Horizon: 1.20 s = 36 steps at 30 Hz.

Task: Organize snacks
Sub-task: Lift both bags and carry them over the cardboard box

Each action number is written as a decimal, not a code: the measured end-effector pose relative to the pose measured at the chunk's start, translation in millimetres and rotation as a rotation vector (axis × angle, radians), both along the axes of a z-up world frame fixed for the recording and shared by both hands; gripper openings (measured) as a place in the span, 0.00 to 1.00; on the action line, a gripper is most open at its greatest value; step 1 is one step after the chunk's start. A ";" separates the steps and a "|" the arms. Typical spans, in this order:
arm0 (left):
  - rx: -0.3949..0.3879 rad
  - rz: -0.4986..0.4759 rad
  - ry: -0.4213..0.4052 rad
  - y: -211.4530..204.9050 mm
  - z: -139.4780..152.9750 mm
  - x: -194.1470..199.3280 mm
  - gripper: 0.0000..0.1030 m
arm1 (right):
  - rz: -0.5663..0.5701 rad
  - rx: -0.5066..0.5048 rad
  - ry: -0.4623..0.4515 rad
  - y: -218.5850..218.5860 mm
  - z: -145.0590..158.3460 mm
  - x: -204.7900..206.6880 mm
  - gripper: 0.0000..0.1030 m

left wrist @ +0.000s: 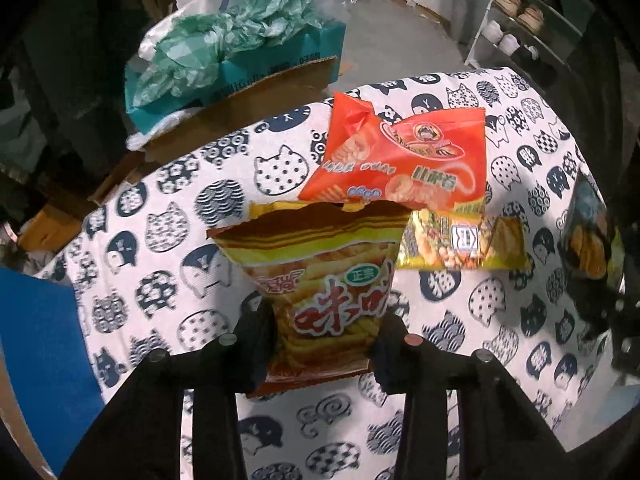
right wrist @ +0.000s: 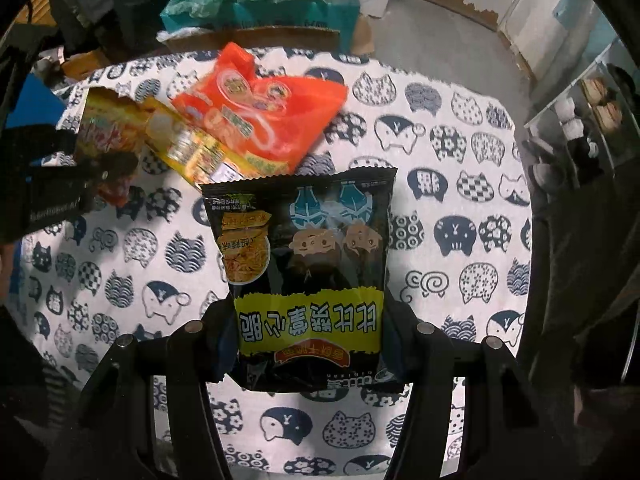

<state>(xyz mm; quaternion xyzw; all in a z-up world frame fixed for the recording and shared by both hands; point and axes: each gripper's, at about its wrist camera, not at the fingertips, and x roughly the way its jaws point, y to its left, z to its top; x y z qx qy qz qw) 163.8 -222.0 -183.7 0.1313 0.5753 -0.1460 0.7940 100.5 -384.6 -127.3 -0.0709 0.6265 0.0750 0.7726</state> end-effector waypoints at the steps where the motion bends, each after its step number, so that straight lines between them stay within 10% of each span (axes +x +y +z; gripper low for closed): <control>1: 0.009 -0.006 -0.009 2.7 3.1 -4.0 0.39 | 0.002 -0.001 -0.005 2.6 2.8 -0.4 0.56; 36: 0.020 0.067 -0.183 156.0 121.6 -109.4 0.39 | 0.241 0.092 -0.163 175.6 115.8 -10.6 0.56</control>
